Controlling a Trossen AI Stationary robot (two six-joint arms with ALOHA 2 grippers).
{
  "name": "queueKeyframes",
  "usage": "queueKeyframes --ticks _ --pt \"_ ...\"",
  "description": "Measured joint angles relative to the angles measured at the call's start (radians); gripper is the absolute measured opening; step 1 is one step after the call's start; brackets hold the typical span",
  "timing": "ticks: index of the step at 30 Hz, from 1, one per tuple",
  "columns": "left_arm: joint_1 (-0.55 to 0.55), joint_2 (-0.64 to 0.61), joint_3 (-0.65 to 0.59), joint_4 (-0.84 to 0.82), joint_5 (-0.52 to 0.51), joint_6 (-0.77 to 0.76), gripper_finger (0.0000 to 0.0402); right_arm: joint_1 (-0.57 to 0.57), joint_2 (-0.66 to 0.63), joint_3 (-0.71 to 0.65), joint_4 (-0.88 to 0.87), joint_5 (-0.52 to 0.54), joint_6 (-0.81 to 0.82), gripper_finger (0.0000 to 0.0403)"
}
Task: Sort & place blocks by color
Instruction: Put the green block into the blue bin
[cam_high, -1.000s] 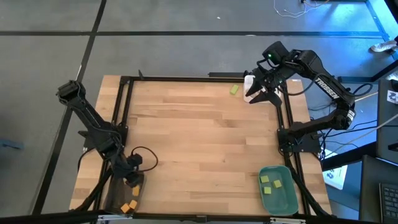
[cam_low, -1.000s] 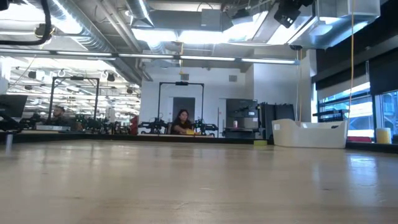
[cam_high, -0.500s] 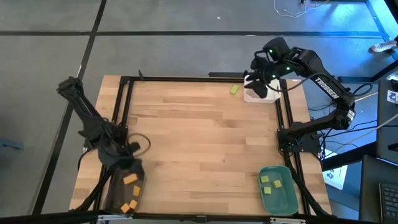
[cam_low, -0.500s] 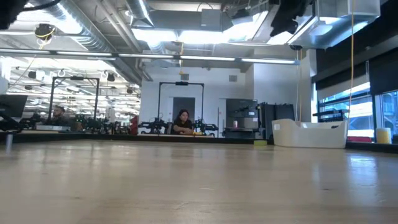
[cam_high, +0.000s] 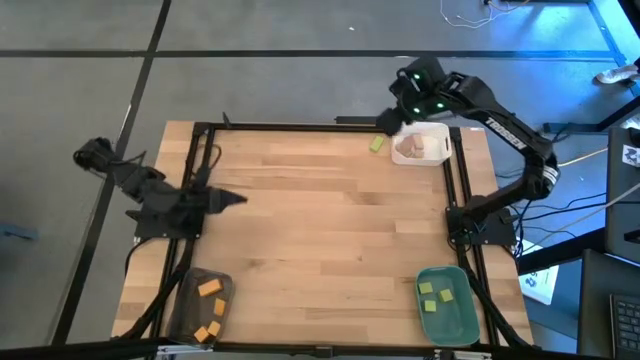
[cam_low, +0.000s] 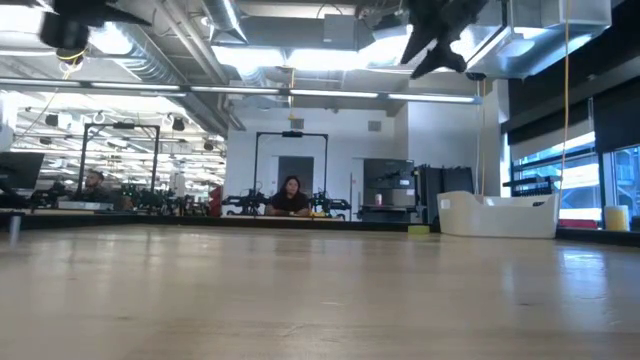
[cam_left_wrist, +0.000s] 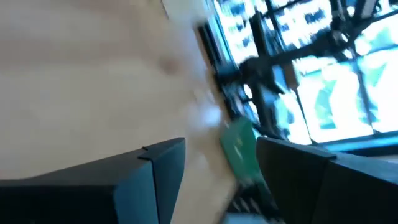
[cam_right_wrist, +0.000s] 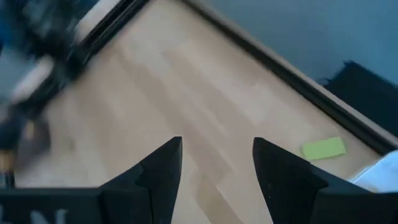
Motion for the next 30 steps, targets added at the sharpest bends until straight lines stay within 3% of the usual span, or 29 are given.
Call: queueKeyframes --ticks 3,8,18,26,30 --pt "0.107 0.002 0.034 -0.007 -0.01 0.151 0.0188 0.0 0.049 0.0 0.05 0.094 0.142 0.0196" --pt "0.276 0.024 0.12 -0.004 -0.01 0.443 0.0189 -0.001 0.147 0.0 0.051 0.211 0.23 0.0196" --pt "0.534 0.124 0.306 -0.006 -0.005 0.869 0.0189 -0.008 0.31 0.0 0.076 0.314 0.301 0.0178" --pt "0.739 0.251 0.439 -0.009 0.157 1.143 0.0189 -0.041 0.37 0.0 0.074 0.315 0.387 0.0174" --pt "0.876 0.328 0.535 -0.14 0.242 1.209 0.0186 -0.052 0.395 0.0 0.069 0.315 0.495 0.0174"
